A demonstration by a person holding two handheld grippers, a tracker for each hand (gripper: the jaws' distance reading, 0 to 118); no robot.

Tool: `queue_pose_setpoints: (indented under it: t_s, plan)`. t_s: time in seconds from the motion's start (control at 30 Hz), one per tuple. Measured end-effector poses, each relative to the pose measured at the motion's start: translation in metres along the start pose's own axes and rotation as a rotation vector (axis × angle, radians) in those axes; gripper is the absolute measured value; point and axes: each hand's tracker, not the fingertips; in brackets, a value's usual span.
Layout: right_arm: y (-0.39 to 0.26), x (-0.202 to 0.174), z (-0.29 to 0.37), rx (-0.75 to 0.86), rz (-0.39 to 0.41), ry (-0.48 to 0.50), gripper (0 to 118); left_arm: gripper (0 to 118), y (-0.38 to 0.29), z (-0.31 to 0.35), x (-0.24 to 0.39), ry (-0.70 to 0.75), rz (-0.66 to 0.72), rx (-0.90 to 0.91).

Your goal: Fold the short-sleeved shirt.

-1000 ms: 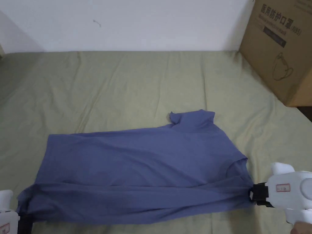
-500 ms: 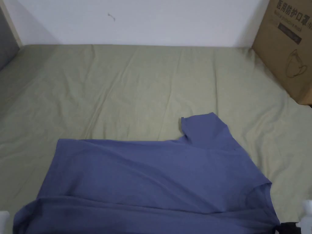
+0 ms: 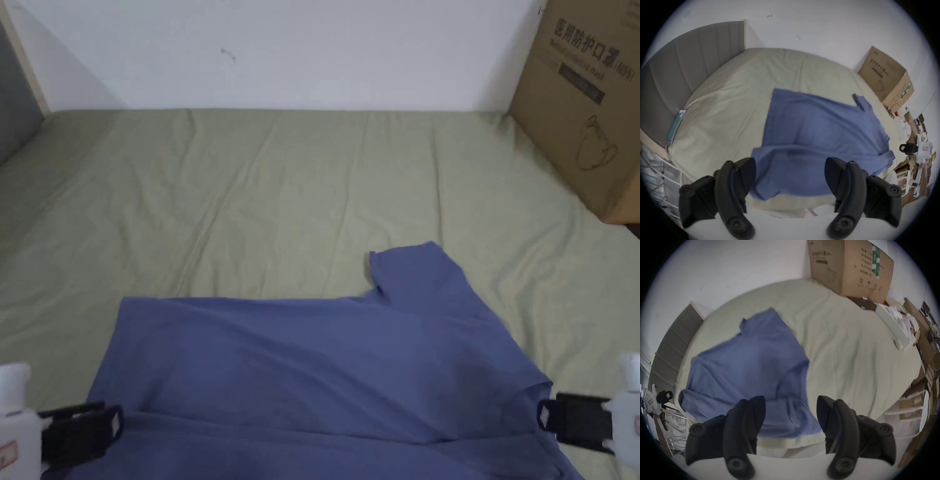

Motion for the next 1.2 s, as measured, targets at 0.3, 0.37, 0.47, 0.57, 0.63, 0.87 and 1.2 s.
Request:
queue_pose_setpoints:
  t_s: [0.3, 0.37, 0.47, 0.57, 0.63, 0.87, 1.2]
  plan:
    - [-0.001, -0.021, -0.051, -0.041, -0.051, 0.008, 0, 0, -0.006, -0.07, 0.018, 0.022, -0.028, -0.088]
    - [-0.001, -0.018, -0.061, -0.067, -0.084, 0.031, 0, 0, -0.007, -0.076, 0.019, 0.055, -0.037, -0.103]
    - [0.016, -0.02, -0.07, -0.072, -0.061, 0.023, 0, 0, 0.0, -0.075, 0.019, 0.053, -0.035, -0.098]
    - [0.054, -0.02, -0.082, -0.049, -0.03, 0.031, 0, 0, 0.014, -0.074, 0.022, 0.076, -0.058, -0.084]
    - [0.089, -0.022, -0.096, -0.035, -0.015, 0.041, 4, 0, 0.022, -0.074, 0.023, 0.079, -0.061, -0.066]
    - [0.188, -0.033, -0.194, -0.118, 0.104, -0.058, 99, 0, 0.042, -0.09, 0.027, 0.084, -0.071, -0.065]
    - [0.191, -0.029, -0.237, -0.217, 0.137, -0.071, 66, 0, 0.043, -0.104, 0.018, 0.095, -0.048, -0.113]
